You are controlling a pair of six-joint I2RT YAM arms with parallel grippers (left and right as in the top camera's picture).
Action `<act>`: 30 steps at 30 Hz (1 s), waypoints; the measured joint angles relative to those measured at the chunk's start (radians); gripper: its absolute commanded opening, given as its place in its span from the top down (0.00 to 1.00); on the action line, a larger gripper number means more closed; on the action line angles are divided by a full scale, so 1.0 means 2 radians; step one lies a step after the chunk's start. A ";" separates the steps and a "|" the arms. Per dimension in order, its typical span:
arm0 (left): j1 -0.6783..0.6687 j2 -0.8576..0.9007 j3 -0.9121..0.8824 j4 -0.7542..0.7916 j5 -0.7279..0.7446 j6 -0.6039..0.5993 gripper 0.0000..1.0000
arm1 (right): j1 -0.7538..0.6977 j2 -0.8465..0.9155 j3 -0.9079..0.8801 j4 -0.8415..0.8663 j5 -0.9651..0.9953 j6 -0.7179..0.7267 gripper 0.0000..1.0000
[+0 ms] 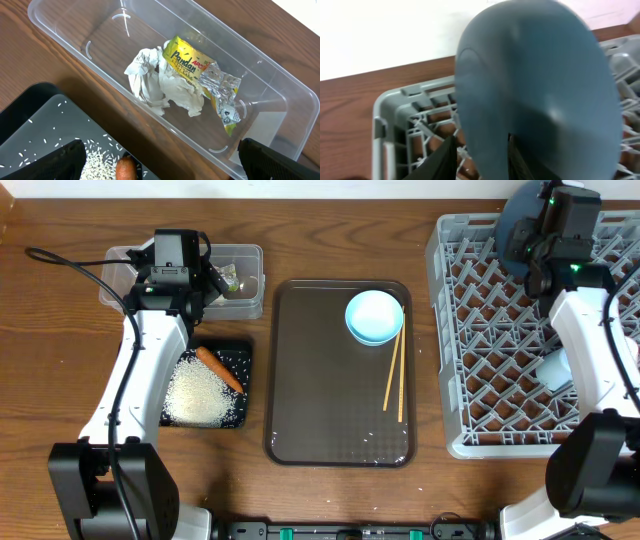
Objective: Sort waste into correct bins and load items into the dishwasher rack
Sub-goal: 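Release the plate and raise the right gripper from the rack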
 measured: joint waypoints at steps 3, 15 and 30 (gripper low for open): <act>0.000 0.000 0.000 0.000 0.000 0.000 0.01 | -0.002 0.000 0.000 -0.002 0.020 -0.003 0.68; 0.000 0.000 0.000 0.000 0.000 0.000 0.01 | -0.004 0.000 0.000 -0.027 0.105 -0.013 0.67; 0.000 0.000 0.000 0.000 0.000 0.000 0.00 | -0.032 0.000 0.101 -0.130 0.141 0.006 0.50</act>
